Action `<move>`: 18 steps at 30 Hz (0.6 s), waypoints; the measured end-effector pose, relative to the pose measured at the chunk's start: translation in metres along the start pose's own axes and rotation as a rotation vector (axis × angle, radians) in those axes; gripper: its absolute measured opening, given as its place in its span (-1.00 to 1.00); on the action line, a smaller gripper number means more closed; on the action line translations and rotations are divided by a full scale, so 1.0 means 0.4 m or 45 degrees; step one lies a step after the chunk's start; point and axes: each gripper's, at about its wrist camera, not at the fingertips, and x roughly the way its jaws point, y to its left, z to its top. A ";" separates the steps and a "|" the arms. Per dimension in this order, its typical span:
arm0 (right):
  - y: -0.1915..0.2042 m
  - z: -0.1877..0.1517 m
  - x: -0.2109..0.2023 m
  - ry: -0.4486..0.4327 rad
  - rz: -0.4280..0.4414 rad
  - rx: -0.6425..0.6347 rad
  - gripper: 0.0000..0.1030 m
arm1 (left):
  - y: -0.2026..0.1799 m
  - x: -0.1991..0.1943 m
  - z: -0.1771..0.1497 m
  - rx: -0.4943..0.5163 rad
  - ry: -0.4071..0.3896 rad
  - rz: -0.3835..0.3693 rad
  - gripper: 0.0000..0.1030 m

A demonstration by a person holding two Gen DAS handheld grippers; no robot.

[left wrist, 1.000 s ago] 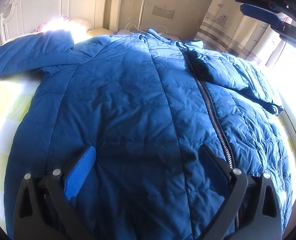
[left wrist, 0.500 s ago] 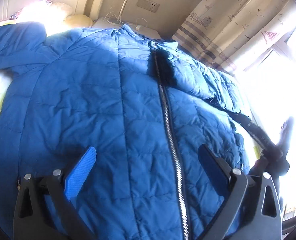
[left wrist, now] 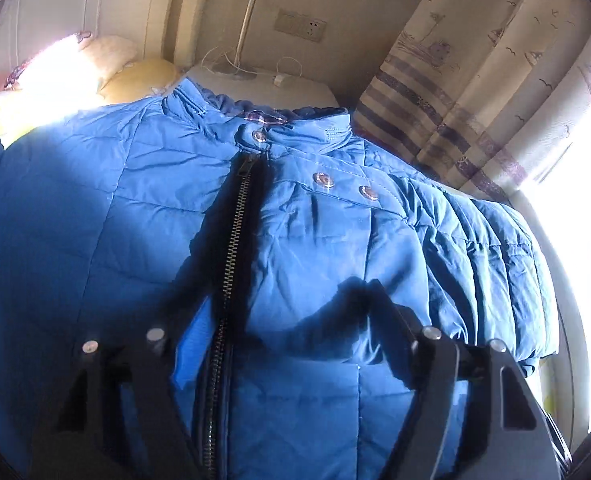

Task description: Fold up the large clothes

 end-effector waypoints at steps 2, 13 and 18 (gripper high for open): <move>-0.004 -0.001 -0.003 -0.007 0.002 0.013 0.21 | -0.002 -0.023 -0.001 0.044 -0.034 0.010 -0.68; -0.020 -0.003 -0.013 -0.036 0.017 0.053 0.21 | 0.223 -0.368 0.113 -0.047 -0.327 0.018 -0.86; -0.019 -0.003 -0.011 -0.031 0.019 0.049 0.22 | 0.399 -0.382 0.087 -0.051 -0.291 0.261 -0.86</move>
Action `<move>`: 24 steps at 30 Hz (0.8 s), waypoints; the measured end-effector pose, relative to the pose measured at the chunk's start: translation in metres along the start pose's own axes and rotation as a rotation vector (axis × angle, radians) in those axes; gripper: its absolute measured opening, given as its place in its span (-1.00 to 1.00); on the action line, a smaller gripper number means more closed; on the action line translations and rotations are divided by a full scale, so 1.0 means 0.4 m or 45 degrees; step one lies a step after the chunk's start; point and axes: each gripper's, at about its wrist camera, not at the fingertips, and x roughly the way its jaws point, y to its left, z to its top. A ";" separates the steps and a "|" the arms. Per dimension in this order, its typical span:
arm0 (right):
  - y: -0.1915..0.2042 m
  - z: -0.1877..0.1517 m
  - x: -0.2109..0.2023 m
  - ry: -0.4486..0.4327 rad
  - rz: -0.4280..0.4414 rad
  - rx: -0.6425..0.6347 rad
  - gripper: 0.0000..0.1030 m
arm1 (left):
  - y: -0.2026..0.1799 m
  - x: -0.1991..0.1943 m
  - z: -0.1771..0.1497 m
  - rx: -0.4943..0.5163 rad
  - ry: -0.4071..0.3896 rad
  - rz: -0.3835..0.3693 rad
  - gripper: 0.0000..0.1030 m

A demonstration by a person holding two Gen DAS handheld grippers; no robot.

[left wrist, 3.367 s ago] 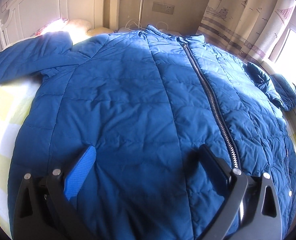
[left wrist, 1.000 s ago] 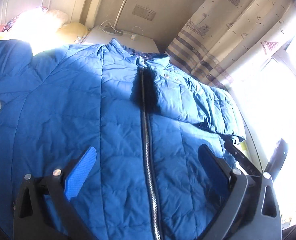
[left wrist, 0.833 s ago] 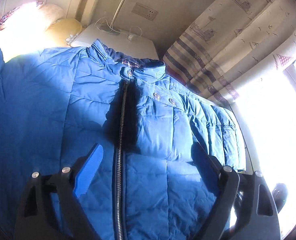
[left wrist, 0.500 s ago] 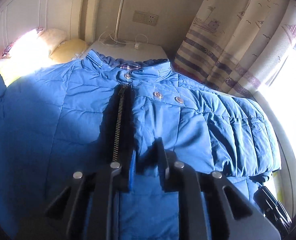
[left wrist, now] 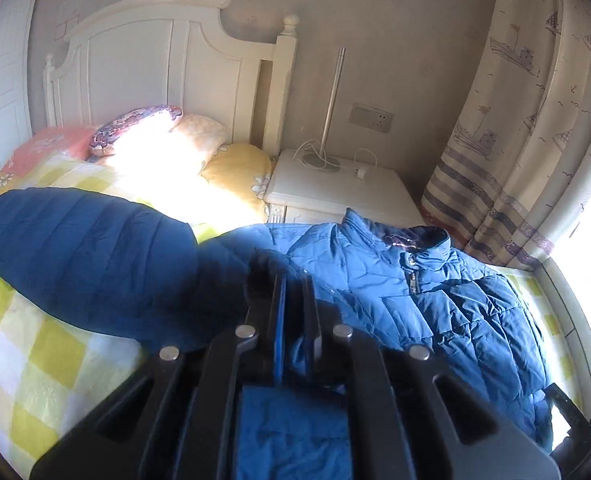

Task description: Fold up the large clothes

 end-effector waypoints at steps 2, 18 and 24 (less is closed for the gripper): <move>0.002 0.001 0.002 0.004 -0.007 -0.005 0.22 | 0.064 0.026 -0.026 -0.015 0.033 0.108 -0.86; 0.050 -0.004 0.049 0.148 -0.096 -0.179 0.50 | -0.170 0.125 -0.150 0.484 0.096 0.224 0.67; 0.054 -0.025 -0.087 0.091 -0.021 -0.443 0.49 | -0.094 0.200 -0.175 0.373 0.248 0.199 0.77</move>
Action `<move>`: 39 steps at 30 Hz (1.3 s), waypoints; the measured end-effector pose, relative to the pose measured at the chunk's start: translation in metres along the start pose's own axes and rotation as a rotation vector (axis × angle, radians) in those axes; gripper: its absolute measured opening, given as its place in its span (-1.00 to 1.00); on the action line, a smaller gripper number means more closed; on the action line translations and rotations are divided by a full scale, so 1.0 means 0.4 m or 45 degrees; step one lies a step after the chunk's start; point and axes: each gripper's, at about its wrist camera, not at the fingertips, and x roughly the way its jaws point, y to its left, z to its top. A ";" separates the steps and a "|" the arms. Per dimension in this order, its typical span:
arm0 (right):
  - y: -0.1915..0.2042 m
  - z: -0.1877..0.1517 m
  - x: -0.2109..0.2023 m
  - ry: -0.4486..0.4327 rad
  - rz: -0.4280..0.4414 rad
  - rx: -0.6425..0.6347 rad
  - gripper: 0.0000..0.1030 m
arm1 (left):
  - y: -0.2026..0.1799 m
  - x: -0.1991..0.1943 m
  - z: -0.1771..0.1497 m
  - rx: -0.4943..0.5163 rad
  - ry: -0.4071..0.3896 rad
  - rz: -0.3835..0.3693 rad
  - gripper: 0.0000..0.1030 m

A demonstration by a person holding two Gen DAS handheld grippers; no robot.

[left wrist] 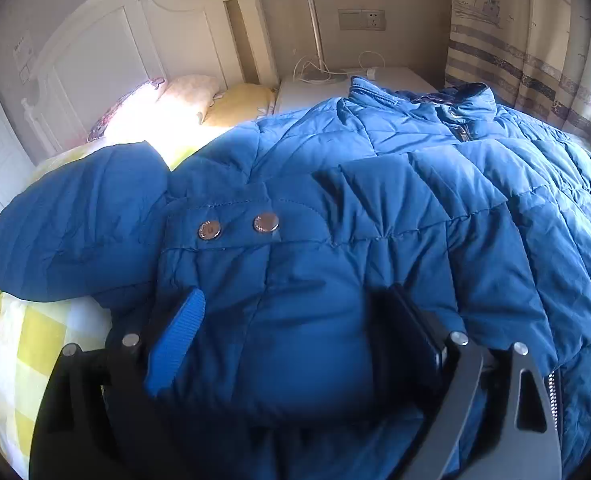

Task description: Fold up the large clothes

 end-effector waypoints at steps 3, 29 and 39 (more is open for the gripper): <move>-0.040 0.035 -0.059 -0.177 -0.047 0.072 0.31 | -0.016 0.001 -0.001 0.029 -0.005 0.049 0.79; 0.051 0.249 0.366 0.286 -0.131 -0.100 0.29 | 0.085 -0.024 0.001 -0.262 -0.077 -0.195 0.89; 0.134 0.344 0.391 0.155 -0.087 -0.116 0.27 | 0.086 -0.019 0.001 -0.269 -0.072 -0.222 0.95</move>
